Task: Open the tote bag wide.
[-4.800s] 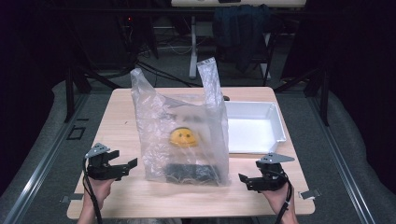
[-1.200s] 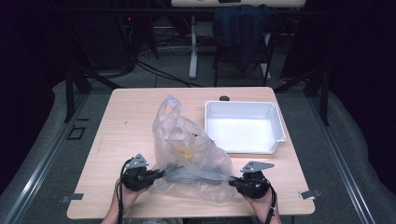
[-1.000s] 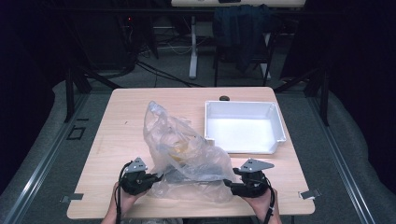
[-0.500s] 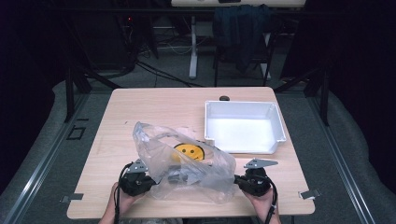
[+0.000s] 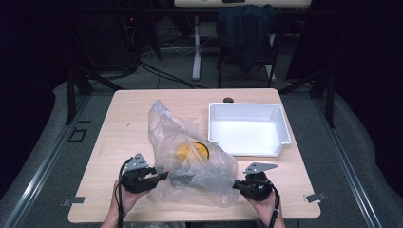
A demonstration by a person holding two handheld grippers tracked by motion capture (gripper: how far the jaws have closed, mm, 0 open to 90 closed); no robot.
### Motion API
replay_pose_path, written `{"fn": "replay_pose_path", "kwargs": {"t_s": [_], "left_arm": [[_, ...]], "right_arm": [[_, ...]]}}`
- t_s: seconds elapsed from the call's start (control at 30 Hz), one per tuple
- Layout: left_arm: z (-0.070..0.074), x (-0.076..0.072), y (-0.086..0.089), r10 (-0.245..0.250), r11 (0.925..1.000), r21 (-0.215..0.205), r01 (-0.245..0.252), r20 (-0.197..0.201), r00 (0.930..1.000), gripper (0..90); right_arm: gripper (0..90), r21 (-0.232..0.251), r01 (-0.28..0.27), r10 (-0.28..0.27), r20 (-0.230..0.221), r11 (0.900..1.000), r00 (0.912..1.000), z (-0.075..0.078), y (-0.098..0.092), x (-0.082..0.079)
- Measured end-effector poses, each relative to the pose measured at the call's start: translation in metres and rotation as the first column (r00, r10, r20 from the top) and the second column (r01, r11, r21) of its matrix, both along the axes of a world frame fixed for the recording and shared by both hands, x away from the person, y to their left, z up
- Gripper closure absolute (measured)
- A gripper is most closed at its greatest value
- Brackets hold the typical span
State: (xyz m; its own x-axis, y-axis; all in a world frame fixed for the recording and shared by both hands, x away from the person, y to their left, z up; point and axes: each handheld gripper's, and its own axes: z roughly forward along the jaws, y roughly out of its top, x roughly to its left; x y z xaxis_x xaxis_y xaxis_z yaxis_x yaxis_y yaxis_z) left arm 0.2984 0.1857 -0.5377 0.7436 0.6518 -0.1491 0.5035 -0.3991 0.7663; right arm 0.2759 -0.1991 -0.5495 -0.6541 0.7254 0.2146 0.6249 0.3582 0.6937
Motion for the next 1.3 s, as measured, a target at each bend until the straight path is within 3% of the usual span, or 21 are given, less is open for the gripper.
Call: {"fn": "replay_pose_path", "kwargs": {"t_s": [0.07,0.1,0.13,0.17,0.2,0.3,0.4,0.47,0.5,0.53,0.57,0.6,0.63,0.7,0.87,1.0,1.03,1.1,1.17,1.23,1.3], "left_arm": [[-0.009,0.000,0.000,-0.008,0.9998,0.020,0.008,-0.021,0.9998,86.4],[-0.016,-0.002,0.001,-0.012,0.9994,0.033,0.013,-0.040,0.9991,88.3],[-0.016,-0.002,0.001,-0.012,0.9994,0.033,0.013,-0.040,0.9991,88.5],[-0.018,-0.003,0.002,-0.012,0.9994,0.033,0.013,-0.040,0.9991,88.5],[-0.019,-0.004,0.004,-0.018,0.9994,0.030,0.020,-0.038,0.9991,88.5],[-0.021,-0.006,0.006,-0.027,0.9996,0.006,0.027,-0.030,0.9992,88.4],[-0.024,-0.007,0.004,-0.039,0.9992,0.001,0.039,-0.039,0.9985,88.2],[-0.025,-0.008,0.002,-0.039,0.9992,-0.003,0.039,-0.042,0.9983,88.2],[-0.025,-0.007,0.002,-0.046,0.9989,0.004,0.046,-0.040,0.9982,88.2],[-0.026,-0.008,0.001,-0.050,0.9987,-0.003,0.050,-0.045,0.9977,88.2],[-0.027,-0.008,0.001,-0.046,0.9989,-0.008,0.045,-0.047,0.9979,88.3],[-0.028,-0.009,0.001,-0.047,0.9989,0.000,0.047,-0.054,0.9975,88.3],[-0.029,-0.010,0.001,-0.056,0.9984,-0.003,0.056,-0.061,0.9965,88.3],[-0.030,-0.012,0.003,-0.058,0.9982,0.013,0.059,-0.062,0.9963,88.3],[-0.031,-0.010,0.010,-0.042,0.9991,0.001,0.042,-0.077,0.9961,88.1],[-0.031,-0.009,0.012,-0.046,0.9988,0.015,0.047,-0.081,0.9957,86.9],[-0.030,-0.009,0.012,-0.045,0.9988,0.015,0.046,-0.085,0.9954,83.6],[-0.028,-0.009,0.012,-0.043,0.9988,0.018,0.045,-0.085,0.9955,77.6],[-0.020,-0.008,0.014,-0.045,0.9990,0.004,0.045,-0.087,0.9952,64.6],[0.000,-0.010,0.019,-0.008,0.9998,-0.019,0.008,-0.035,0.9993,44.2],[0.009,-0.010,0.021,-0.008,0.9994,-0.033,0.007,-0.029,0.9995,35.5]], "right_arm": [[90.0,-0.012,0.011,-0.011,-0.007,1.000,0.9999,-0.003,-0.001,0.002],[89.8,-0.048,0.024,-0.024,0.001,0.999,0.9997,-0.006,-0.001,0.005],[89.8,-0.048,0.024,-0.024,0.001,0.999,0.9997,-0.006,-0.001,0.005],[68.9,-0.052,0.049,-0.049,0.014,0.997,0.9987,-0.007,-0.002,0.007],[68.9,-0.052,0.049,-0.049,0.014,0.997,0.9987,-0.007,-0.002,0.007],[46.2,0.002,0.053,-0.053,0.109,0.999,0.9926,0.004,-0.006,0.000],[34.5,0.036,0.001,-0.010,0.244,0.999,0.9696,0.020,-0.001,-0.015],[35.0,0.010,-0.028,0.023,0.327,1.000,0.9448,0.027,0.013,-0.024],[38.3,-0.006,-0.028,0.028,0.345,1.000,0.9382,0.029,0.018,-0.026],[47.5,-0.034,-0.005,0.017,0.367,0.999,0.9299,0.029,0.025,-0.026],[65.4,-0.056,0.003,0.018,0.377,0.998,0.9262,0.026,0.034,-0.024],[65.4,-0.056,0.003,0.018,0.377,0.998,0.9262,0.026,0.034,-0.024],[83.6,-0.058,0.015,0.007,0.363,0.998,0.9317,0.023,0.034,-0.022],[89.5,-0.043,0.018,-0.001,0.364,0.999,0.9315,0.022,0.033,-0.022],[90.0,0.025,0.066,-0.070,0.343,0.998,0.9369,0.025,0.019,-0.026],[90.0,0.102,0.128,-0.151,0.279,0.987,0.9484,0.019,0.001,-0.024],[90.0,0.113,0.134,-0.158,0.247,0.985,0.9561,0.018,-0.005,-0.023],[90.0,0.118,0.138,-0.163,0.245,0.983,0.9558,0.018,-0.006,-0.024],[90.0,0.115,0.135,-0.160,0.245,0.984,0.9562,0.020,-0.007,-0.026],[90.0,0.125,0.128,-0.155,0.236,0.984,0.9595,0.020,-0.008,-0.029],[90.0,0.129,0.125,-0.153,0.229,0.984,0.9614,0.020,-0.008,-0.030]]}}
